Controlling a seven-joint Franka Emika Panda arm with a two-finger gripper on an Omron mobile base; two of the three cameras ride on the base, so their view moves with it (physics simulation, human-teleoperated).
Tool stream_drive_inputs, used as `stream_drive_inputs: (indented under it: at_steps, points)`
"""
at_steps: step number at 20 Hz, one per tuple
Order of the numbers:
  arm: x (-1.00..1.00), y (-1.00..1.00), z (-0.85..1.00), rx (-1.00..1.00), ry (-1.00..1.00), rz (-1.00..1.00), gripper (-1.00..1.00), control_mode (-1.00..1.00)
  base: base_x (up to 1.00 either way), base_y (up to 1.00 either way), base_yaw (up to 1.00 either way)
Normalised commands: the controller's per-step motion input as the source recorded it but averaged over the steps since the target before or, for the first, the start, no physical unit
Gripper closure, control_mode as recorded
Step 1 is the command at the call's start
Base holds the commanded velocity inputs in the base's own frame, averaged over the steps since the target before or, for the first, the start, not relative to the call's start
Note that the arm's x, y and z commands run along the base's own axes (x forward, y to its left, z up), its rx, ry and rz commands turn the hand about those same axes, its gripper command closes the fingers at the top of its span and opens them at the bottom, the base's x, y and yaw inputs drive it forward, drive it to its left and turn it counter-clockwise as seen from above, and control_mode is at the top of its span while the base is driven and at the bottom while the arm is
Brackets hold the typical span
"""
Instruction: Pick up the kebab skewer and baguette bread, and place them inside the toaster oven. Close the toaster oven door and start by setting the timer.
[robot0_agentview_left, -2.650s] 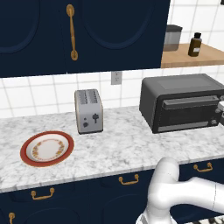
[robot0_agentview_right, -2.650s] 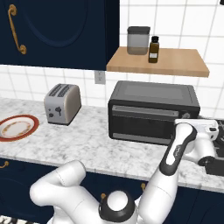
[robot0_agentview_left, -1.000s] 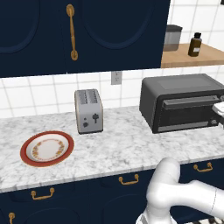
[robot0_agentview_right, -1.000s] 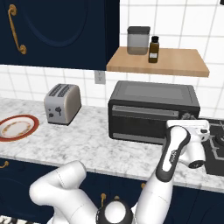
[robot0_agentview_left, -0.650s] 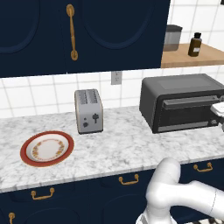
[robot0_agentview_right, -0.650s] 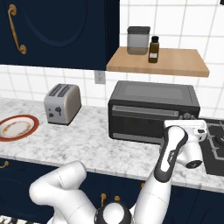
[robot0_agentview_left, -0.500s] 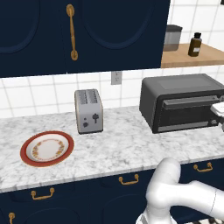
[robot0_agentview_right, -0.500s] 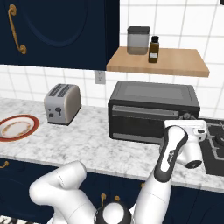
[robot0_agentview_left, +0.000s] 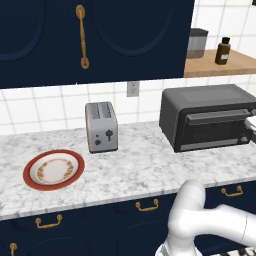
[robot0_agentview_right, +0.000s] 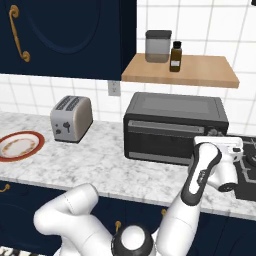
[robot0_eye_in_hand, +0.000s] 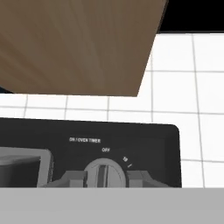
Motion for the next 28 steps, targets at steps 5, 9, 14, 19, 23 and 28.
stream_drive_inputs:
  at_steps: [5,9,14,19,23,28]
  points:
    - [0.39,0.08,0.04,-0.05,-0.06,-0.05,1.0,-1.0,0.0,0.0,0.0]
    - [0.4,0.1,0.11,-0.04,-0.09,-0.11,1.0,-1.0,0.0,0.0,0.0]
    - [0.25,0.25,0.18,-0.01,-0.09,-0.16,1.0,-1.0,0.0,0.0,0.0]
    - [0.0,0.35,0.2,0.0,-0.01,-0.15,1.0,-1.0,0.0,0.0,0.0]
    - [0.06,0.47,0.19,0.0,0.0,-0.14,1.0,-1.0,0.0,0.0,0.0]
    - [0.06,0.36,0.15,0.0,0.0,-0.08,1.0,-1.0,0.0,0.0,0.0]
